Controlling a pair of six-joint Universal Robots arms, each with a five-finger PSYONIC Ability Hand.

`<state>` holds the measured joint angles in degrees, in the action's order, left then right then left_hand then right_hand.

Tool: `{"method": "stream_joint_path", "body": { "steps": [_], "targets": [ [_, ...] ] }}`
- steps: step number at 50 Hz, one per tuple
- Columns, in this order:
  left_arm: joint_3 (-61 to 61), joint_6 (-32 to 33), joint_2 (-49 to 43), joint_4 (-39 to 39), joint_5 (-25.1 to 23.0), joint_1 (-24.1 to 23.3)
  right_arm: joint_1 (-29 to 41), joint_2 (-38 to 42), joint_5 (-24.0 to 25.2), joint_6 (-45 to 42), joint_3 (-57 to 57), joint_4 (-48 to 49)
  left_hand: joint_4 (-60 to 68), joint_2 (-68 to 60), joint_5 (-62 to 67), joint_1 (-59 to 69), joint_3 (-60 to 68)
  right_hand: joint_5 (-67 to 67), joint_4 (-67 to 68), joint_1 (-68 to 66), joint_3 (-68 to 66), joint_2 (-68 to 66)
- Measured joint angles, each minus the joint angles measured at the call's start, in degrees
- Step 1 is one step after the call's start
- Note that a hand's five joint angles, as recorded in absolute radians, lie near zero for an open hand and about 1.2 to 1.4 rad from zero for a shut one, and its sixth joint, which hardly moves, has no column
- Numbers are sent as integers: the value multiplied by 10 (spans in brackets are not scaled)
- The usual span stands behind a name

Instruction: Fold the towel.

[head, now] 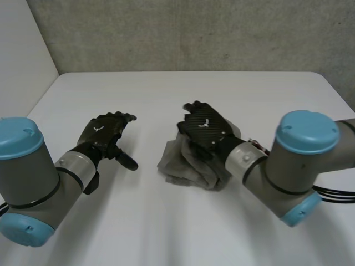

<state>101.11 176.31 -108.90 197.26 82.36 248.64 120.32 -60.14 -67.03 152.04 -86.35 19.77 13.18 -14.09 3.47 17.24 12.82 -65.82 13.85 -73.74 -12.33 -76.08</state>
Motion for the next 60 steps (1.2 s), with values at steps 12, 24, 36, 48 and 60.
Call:
{"method": "stream_joint_path", "body": {
  "steps": [12,24,36,48,60],
  "targets": [
    [-1,0,-2,0,0,-5,-37,-25,10,-2,-22,3,0,0,0,0,0,-3,0,0,0,0],
    [-3,1,2,1,1,5,9,52,8,-1,99,-2,0,0,0,0,0,-3,0,0,0,0],
    [-4,1,7,0,1,16,46,138,20,-3,179,-11,0,0,0,0,0,-3,0,0,0,0],
    [-9,1,6,4,1,16,65,169,24,9,183,-49,0,0,0,0,0,444,0,427,0,422],
    [-61,2,4,9,3,12,22,-6,18,200,151,-102,0,0,0,0,0,619,0,681,0,711]
  ]
}}
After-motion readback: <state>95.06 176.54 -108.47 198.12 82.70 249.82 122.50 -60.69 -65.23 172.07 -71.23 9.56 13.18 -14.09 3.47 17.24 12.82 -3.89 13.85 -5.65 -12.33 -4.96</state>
